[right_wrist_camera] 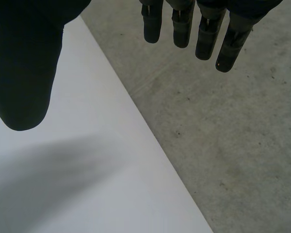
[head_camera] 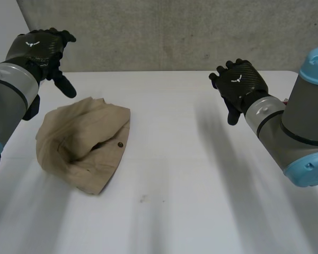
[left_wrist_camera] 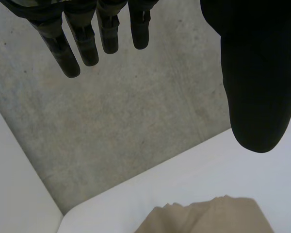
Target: Fold the shorts.
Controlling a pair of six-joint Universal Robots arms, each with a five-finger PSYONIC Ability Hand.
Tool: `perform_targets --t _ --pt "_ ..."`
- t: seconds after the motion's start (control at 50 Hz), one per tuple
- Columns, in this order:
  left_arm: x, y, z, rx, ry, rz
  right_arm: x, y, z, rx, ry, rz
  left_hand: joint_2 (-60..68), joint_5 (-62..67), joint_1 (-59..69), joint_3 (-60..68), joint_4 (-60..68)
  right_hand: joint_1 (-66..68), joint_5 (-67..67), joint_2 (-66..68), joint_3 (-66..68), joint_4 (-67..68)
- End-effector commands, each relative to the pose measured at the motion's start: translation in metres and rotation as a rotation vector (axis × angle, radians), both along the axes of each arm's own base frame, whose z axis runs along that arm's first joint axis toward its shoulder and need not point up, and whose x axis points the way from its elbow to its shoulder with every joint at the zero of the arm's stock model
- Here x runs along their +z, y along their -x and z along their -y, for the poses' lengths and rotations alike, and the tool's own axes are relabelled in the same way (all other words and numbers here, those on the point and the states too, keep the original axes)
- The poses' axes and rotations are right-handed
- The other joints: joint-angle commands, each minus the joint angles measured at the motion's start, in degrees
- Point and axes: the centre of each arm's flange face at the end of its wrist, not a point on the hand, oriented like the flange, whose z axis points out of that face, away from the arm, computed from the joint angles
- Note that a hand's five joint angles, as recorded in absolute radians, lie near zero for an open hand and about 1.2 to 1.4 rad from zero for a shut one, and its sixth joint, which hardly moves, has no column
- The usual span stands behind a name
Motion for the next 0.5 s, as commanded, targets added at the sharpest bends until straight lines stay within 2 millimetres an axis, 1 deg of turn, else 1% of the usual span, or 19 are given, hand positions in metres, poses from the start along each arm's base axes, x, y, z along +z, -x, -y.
perform_targets --t 0.02,0.04,0.1,0.12,0.16,0.18,0.2,0.26,0.28,0.32,0.34,0.38,0.4,0.42,0.46,0.48,0.5 --pt "-0.019 -0.001 0.015 0.018 -0.053 0.032 0.009 0.003 0.006 -0.04 -0.011 0.123 -1.0 -1.3 -0.8 -2.1 -1.1 1.6 -3.8 -2.9 -0.5 -3.3" --pt "-0.027 -0.003 0.021 0.027 -0.074 0.047 0.011 0.004 0.007 -0.045 -0.01 0.15 -1.0 -1.3 -0.8 -2.1 -1.1 1.6 -3.8 -2.9 -0.5 -3.3" --pt "-0.038 -0.005 0.028 0.037 -0.1 0.071 0.02 0.007 0.01 -0.055 -0.007 0.238 -1.0 -1.3 -0.8 -2.1 -1.1 1.6 -3.8 -2.9 -0.5 -3.3" --pt "-0.047 -0.006 0.032 0.041 -0.12 0.087 0.022 0.009 0.011 -0.059 -0.008 0.259 -1.0 -1.3 -0.8 -2.1 -1.1 1.6 -3.8 -2.9 -0.5 -3.3" --pt "-0.058 -0.005 0.037 0.042 -0.145 0.104 0.025 0.012 0.014 -0.066 -0.017 0.312 -0.8 -1.1 -0.7 -2.0 -0.9 1.6 -3.8 -2.9 -0.5 -3.3" --pt "-0.064 -0.005 0.039 0.045 -0.156 0.11 0.025 0.013 0.015 -0.065 -0.022 0.325 -0.8 -1.1 -0.7 -1.9 -0.9 1.6 -3.8 -2.9 -0.5 -3.3" --pt "-0.076 -0.004 0.043 0.045 -0.184 0.124 0.026 0.014 0.016 -0.068 -0.026 0.339 -1.0 -1.3 -0.8 -2.1 -1.1 1.6 -3.8 -2.9 -0.5 -3.3" --pt "-0.093 -0.004 0.049 0.054 -0.22 0.139 0.026 0.015 0.017 -0.064 -0.034 0.368 -0.7 -0.9 -0.5 -1.8 -0.7 1.6 -3.8 -2.9 -0.5 -3.3" --pt "-0.104 -0.005 0.052 0.065 -0.243 0.148 0.026 0.014 0.017 -0.062 -0.037 0.37 0.5 0.2 0.7 -0.6 0.4 1.6 -3.8 -2.9 -0.5 -3.3" --pt "-0.114 -0.004 0.054 0.073 -0.263 0.158 0.026 0.015 0.018 -0.059 -0.039 0.374 2.0 1.8 2.2 0.9 1.9 1.6 -3.8 -2.9 -0.5 -3.3" --pt "-0.123 -0.004 0.055 0.079 -0.284 0.168 0.026 0.016 0.019 -0.06 -0.039 0.374 5.5 5.3 5.7 4.4 5.5 1.6 -3.8 -2.9 -0.5 -3.3" --pt "-0.131 -0.004 0.055 0.082 -0.301 0.173 0.026 0.017 0.019 -0.063 -0.039 0.374 14.3 14.0 14.4 13.1 14.2 1.6 -3.8 -2.9 -0.5 -3.3" --pt "-0.133 -0.003 0.055 0.079 -0.307 0.174 0.026 0.017 0.019 -0.062 -0.037 0.371 21.1 20.9 21.3 20.0 21.1 1.6 -3.8 -2.9 -0.5 -3.3" --pt "-0.137 0.0 0.054 0.071 -0.31 0.171 0.026 0.016 0.019 -0.06 -0.037 0.37 41.9 41.6 42.0 40.7 41.8 1.6 -3.8 -2.9 -0.5 -3.3" --pt "-0.137 0.004 0.053 0.061 -0.299 0.167 0.026 0.016 0.019 -0.056 -0.036 0.367 64.5 64.2 64.7 63.4 64.4 1.6 -3.8 -2.9 -0.5 -3.3" --pt "-0.137 0.005 0.053 0.058 -0.292 0.165 0.026 0.016 0.019 -0.055 -0.034 0.366 67.4 67.2 67.6 66.3 67.3 1.6 -3.8 -2.9 -0.5 -3.3" --pt "-0.137 0.011 0.05 0.04 -0.279 0.163 0.026 0.016 0.019 -0.054 -0.034 0.364 67.5 67.2 67.6 66.3 67.4 1.6 -3.8 -2.9 -0.5 -3.3"
